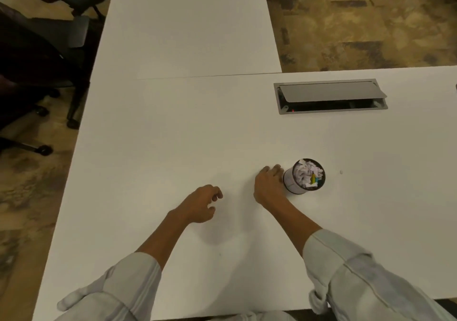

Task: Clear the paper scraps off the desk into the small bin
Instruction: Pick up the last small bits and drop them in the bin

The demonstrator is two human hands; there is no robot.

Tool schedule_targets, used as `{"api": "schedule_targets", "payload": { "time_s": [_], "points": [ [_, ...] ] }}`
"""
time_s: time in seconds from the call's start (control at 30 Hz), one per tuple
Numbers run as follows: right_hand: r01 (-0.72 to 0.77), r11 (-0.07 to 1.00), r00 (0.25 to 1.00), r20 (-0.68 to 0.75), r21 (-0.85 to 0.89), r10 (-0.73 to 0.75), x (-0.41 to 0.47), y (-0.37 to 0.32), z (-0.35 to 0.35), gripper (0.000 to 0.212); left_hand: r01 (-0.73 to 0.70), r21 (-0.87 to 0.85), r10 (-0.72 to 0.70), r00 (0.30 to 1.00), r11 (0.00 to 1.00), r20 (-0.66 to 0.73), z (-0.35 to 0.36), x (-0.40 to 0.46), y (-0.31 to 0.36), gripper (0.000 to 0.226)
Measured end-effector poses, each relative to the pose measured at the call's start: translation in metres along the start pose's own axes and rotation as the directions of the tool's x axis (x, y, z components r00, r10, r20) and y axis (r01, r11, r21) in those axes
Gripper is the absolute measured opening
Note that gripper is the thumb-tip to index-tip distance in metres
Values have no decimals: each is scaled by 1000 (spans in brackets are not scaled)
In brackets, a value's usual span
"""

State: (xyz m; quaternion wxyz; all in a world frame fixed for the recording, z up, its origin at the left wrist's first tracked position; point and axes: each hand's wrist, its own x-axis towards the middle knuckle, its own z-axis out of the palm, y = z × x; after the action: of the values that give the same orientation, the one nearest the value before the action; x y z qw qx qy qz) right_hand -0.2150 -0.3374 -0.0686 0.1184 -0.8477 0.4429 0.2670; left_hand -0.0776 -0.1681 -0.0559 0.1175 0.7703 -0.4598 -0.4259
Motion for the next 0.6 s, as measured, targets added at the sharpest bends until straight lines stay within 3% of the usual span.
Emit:
{"api": "schedule_targets", "payload": {
  "time_s": [0.1,0.23,0.4,0.5,0.6],
  "points": [
    [-22,999,999,-39,33,24,-6,-6,14,80,-37,103,26,994,994,110,14,-19,-15,48],
    [187,978,976,-135,94,-173,-40,-21,45,65,-90,266,39,981,960,190,28,-32,-19,58],
    [388,915,902,-252,114,-351,-92,-18,87,53,-83,331,51,993,940,103,56,-42,-14,58],
    [461,885,857,-296,72,-422,-113,-15,95,44,-122,322,99,991,939,86,77,-50,-15,45],
    [504,864,814,-328,-9,-479,-118,-18,96,52,-147,301,138,989,942,51,95,-60,-19,32]
  ]
}}
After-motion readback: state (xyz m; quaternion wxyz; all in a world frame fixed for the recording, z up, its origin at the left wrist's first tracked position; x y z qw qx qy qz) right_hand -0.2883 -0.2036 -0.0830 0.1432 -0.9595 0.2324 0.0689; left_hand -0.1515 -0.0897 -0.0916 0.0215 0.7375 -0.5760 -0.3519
